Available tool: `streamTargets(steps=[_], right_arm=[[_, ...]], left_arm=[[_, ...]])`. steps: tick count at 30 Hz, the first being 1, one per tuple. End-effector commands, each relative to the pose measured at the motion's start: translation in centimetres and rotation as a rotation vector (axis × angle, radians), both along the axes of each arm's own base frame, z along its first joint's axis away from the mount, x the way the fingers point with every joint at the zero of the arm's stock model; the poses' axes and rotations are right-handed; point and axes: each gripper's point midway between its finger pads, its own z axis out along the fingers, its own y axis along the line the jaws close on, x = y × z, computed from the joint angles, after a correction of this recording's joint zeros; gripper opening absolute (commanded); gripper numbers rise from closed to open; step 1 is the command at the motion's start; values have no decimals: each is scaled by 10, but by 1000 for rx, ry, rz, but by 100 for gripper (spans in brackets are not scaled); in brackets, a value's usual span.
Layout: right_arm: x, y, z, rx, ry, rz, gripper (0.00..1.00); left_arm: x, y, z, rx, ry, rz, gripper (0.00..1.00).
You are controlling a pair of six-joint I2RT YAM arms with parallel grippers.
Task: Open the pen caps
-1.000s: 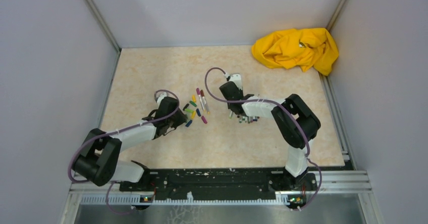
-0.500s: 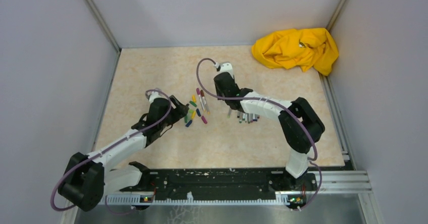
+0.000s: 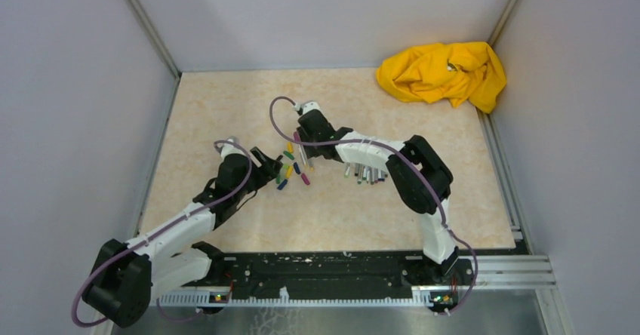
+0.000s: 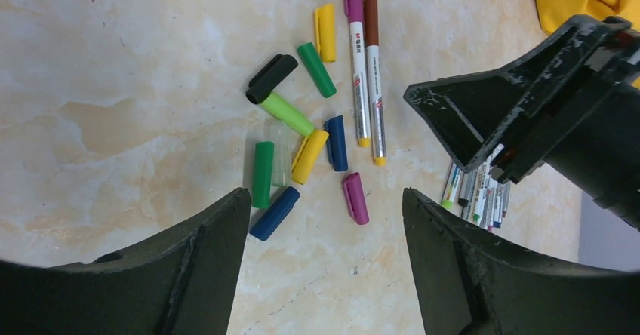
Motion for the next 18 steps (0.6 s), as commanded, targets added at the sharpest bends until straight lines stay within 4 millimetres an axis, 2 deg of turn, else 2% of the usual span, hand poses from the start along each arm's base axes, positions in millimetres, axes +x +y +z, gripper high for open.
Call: streamTargets(steps=[1,18], right_arm=[[0,22,12,27,5,51,41],[-5,30,-12,-5,55,67,41]], left_arm=[[3,-6,11,-37,-47,-14,79],[1,-7,5,-46,-43,-21,79]])
